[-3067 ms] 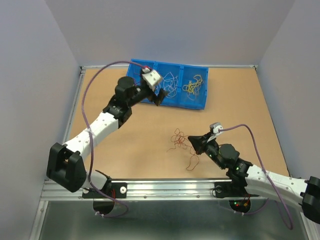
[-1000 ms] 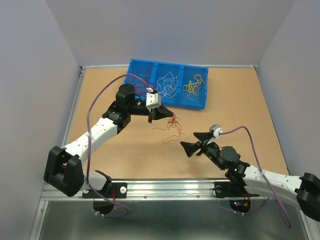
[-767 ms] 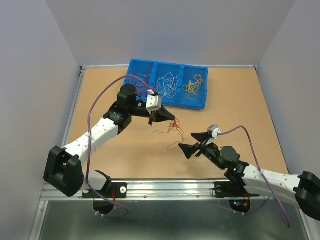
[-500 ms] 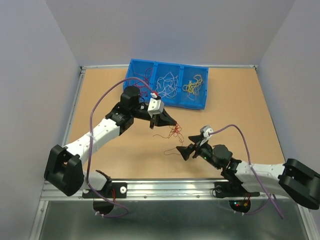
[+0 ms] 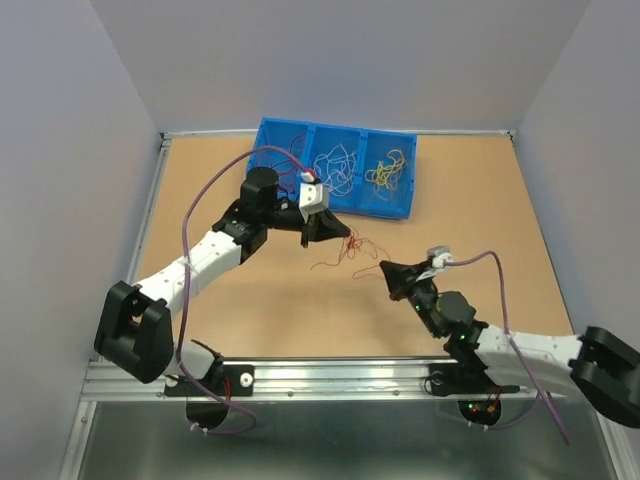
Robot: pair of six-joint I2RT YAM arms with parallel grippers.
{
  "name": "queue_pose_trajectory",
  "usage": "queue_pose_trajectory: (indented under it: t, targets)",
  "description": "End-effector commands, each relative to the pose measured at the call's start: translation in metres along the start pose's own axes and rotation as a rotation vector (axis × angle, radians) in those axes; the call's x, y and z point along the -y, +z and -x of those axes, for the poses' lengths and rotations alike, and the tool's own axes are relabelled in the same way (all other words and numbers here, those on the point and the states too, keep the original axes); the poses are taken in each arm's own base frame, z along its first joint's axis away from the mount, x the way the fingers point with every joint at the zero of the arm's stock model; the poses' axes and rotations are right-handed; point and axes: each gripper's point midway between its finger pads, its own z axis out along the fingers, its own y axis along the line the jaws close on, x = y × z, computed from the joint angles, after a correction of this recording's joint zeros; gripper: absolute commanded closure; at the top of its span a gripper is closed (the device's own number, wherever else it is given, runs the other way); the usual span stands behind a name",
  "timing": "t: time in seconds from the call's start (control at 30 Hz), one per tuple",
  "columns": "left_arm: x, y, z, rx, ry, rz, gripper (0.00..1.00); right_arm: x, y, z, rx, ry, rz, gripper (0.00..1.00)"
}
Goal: Untangle the cables
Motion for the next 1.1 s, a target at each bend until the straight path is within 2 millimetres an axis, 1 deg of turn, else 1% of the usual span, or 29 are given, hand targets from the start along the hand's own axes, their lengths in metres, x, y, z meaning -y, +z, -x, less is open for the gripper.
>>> queue_pose_trajectory:
  t: [0.0,0.03,0.07,0.1,0.13,0.17,0.2,0.23,0.27,0.3,0.37,0.4,0.43,0.5,0.53,0.57,0.6,0.67,0.73,0.77,0.8,0.83,0.87,0.9,0.97,1.03,1.07]
  targets:
    - [-0.073,-0.047,0.037,0.138,-0.060,0.401,1.00,0.062,-0.027,0.023,0.148,0.086,-0.297,1.00]
    - [-0.094,-0.076,0.036,0.163,-0.088,0.500,1.00,0.070,-0.033,0.028,0.173,0.103,-0.332,0.99]
    - [-0.104,-0.092,0.048,0.225,-0.078,0.551,1.00,0.082,-0.043,0.036,0.213,0.122,-0.390,0.99]
    - [-0.121,-0.129,0.051,0.299,-0.127,0.670,1.00,0.092,-0.050,0.039,0.247,0.170,-0.434,0.99]
    - [-0.121,-0.130,0.045,0.320,-0.196,0.693,1.00,0.093,-0.053,0.039,0.258,0.197,-0.430,0.99]
    - [-0.135,-0.165,0.049,0.375,-0.187,0.789,1.00,0.095,-0.057,0.038,0.270,0.220,-0.429,0.99]
    - [-0.140,-0.179,0.043,0.425,-0.262,0.838,1.00,0.095,-0.062,0.048,0.321,0.282,-0.413,0.99]
    - [-0.143,-0.189,0.041,0.451,-0.279,0.862,1.00,0.101,-0.066,0.049,0.341,0.305,-0.438,0.99]
    - [-0.148,-0.209,0.044,0.487,-0.263,0.905,1.00,0.106,-0.069,0.045,0.342,0.306,-0.454,0.99]
    - [-0.151,-0.214,0.038,0.500,-0.288,0.919,1.00,0.108,-0.071,0.051,0.370,0.326,-0.464,0.99]
    - [-0.156,-0.217,0.034,0.499,-0.302,0.935,1.00,0.109,-0.071,0.050,0.356,0.324,-0.482,0.99]
    - [-0.162,-0.229,0.031,0.506,-0.302,0.980,1.00,0.109,-0.069,0.048,0.340,0.322,-0.495,0.99]
    - [-0.164,-0.232,0.029,0.506,-0.309,1.002,1.00,0.111,-0.069,0.048,0.340,0.319,-0.511,0.99]
    - [-0.168,-0.239,0.026,0.515,-0.309,1.046,1.00,0.108,-0.067,0.048,0.322,0.302,-0.508,0.99]
    - [-0.167,-0.239,0.026,0.511,-0.302,1.041,1.00,0.105,-0.065,0.047,0.311,0.293,-0.491,0.99]
    - [-0.168,-0.237,0.028,0.503,-0.292,1.027,1.00,0.097,-0.061,0.048,0.297,0.282,-0.442,0.99]
    - [-0.168,-0.235,0.027,0.499,-0.295,1.018,1.00,0.094,-0.060,0.046,0.290,0.272,-0.424,0.99]
    - [-0.170,-0.236,0.025,0.496,-0.295,1.021,1.00,0.089,-0.058,0.048,0.289,0.260,-0.389,0.99]
    - [-0.175,-0.241,0.024,0.499,-0.290,1.054,1.00,0.083,-0.056,0.050,0.285,0.256,-0.360,0.99]
    - [-0.178,-0.243,0.023,0.498,-0.291,1.070,1.00,0.081,-0.056,0.051,0.285,0.255,-0.350,0.99]
    - [-0.186,-0.248,0.020,0.500,-0.294,1.098,1.00,0.080,-0.055,0.051,0.279,0.247,-0.342,0.99]
    - [-0.190,-0.249,0.018,0.494,-0.291,1.107,1.00,0.077,-0.055,0.052,0.279,0.248,-0.329,1.00]
    - [-0.199,-0.247,0.014,0.483,-0.287,1.119,1.00,0.075,-0.054,0.051,0.266,0.235,-0.315,0.99]
    - [-0.204,-0.251,0.013,0.474,-0.272,1.145,1.00,0.073,-0.053,0.052,0.265,0.235,-0.307,0.99]
    - [-0.212,-0.241,0.009,0.434,-0.225,1.176,1.00,0.070,-0.052,0.051,0.257,0.233,-0.294,1.00]
    - [-0.227,-0.230,0.010,0.409,-0.185,1.224,1.00,0.068,-0.051,0.051,0.251,0.233,-0.288,0.99]
    - [-0.242,-0.222,0.013,0.371,-0.145,1.248,1.00,0.066,-0.050,0.053,0.251,0.235,-0.280,0.99]
